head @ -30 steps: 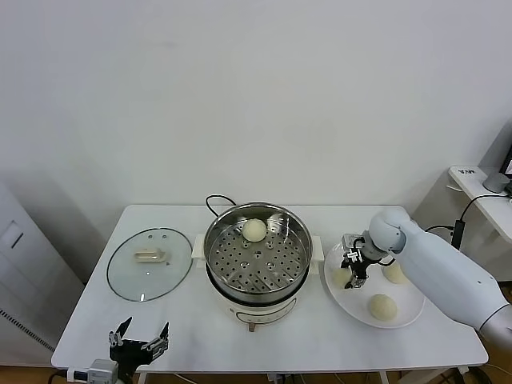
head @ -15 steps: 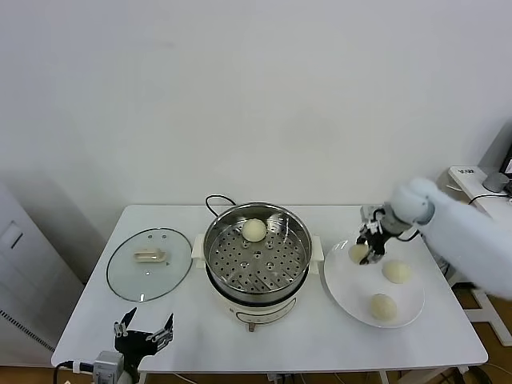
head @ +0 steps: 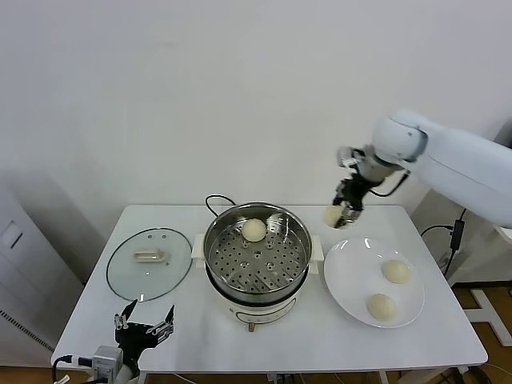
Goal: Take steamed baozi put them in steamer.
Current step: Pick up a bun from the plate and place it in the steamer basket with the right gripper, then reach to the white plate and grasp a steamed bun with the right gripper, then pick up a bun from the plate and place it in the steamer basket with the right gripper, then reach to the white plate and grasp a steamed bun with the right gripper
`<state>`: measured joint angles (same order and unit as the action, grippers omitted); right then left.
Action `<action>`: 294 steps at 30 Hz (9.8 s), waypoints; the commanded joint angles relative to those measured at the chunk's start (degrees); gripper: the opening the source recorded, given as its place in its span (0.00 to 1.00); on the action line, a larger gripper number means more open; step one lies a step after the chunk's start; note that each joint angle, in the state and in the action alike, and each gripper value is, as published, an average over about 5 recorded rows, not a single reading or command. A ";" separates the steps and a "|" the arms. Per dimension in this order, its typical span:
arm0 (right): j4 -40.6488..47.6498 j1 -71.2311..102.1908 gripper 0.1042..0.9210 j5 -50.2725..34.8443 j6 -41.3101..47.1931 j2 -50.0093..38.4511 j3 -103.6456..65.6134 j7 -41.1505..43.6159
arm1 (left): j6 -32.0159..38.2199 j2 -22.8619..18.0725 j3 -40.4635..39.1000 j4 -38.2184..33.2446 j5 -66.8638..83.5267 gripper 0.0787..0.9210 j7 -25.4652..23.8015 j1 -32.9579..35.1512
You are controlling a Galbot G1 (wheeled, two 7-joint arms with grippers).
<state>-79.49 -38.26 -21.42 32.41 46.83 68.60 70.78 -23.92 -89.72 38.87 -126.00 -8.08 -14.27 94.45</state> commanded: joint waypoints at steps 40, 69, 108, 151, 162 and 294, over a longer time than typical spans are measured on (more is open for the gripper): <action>17.60 10.43 0.52 -5.06 12.42 39.56 5.75 -8.36 | 0.00 -0.28 -0.93 -1.19 2.73 0.88 -0.02 -0.96; -9.42 -12.73 0.88 -0.61 -1.92 -12.76 7.88 2.97 | -1.50 -0.29 0.10 -2.44 4.77 0.88 -0.99 0.21; -0.74 45.49 0.88 35.86 -25.27 -15.28 -30.43 8.34 | -1.94 -0.02 1.30 0.07 2.29 0.88 -1.28 1.85; 1.66 54.30 0.88 38.28 -20.01 -12.29 -37.54 2.18 | -1.63 -0.06 0.93 1.11 2.01 0.88 -1.14 1.79; 1.91 54.61 0.65 38.15 -19.42 -12.66 -38.19 2.08 | -1.62 -0.09 0.77 1.33 1.96 0.88 -1.11 1.66; 23.59 42.74 0.88 42.80 -36.65 -5.15 -44.94 6.90 | -2.28 -0.84 1.39 0.89 7.68 0.88 -1.33 0.27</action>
<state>-64.24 -8.76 12.18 1.40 38.77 36.64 76.92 -25.93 -90.63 39.74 -125.34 -1.24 -15.50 94.10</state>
